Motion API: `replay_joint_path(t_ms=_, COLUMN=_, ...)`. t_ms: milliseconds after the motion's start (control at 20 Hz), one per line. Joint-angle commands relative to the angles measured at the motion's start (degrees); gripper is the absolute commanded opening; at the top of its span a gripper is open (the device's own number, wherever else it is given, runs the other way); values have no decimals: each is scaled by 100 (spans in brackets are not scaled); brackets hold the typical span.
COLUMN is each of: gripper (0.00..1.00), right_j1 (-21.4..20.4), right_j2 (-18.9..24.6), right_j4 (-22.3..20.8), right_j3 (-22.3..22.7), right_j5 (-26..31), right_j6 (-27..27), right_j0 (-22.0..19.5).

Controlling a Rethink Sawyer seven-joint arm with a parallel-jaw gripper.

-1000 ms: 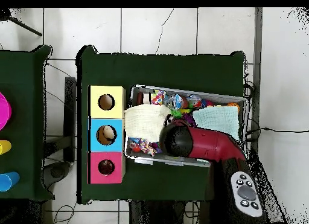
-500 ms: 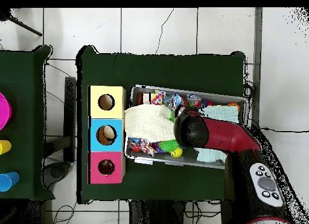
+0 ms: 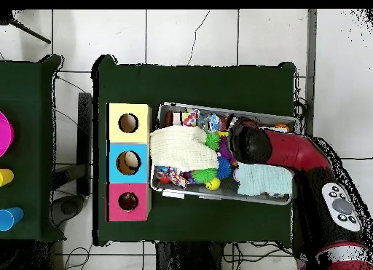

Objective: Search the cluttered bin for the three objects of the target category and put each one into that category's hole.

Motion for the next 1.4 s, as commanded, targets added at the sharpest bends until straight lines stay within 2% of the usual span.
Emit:
replay_joint_path(t_ms=50, gripper=100, right_j1=526, right_j2=829, right_j4=-566, right_j3=-681, right_j5=881, right_j6=-1760, right_j0=-189)
replay_joint_path(t_ms=350, gripper=100, right_j1=622, right_j2=879, right_j4=-823, right_j3=-571, right_j5=785, right_j6=-1513, right_j0=-269)
replay_joint_path(t_ms=800, gripper=100, right_j1=918, right_j2=701, right_j4=-1016, right_j3=-501, right_j5=666, right_j6=-1053, right_j0=-287)
replay_joint_path(t_ms=1150, gripper=100, right_j1=1007, right_j2=254, right_j4=-1156, right_j3=-655, right_j5=828, right_j6=-781, right_j0=-100)
replay_joint_path(t_ms=1400, gripper=100, right_j1=1091, right_j2=-8, right_j4=-1088, right_j3=-714, right_j5=1025, right_j6=-583, right_j0=-32)
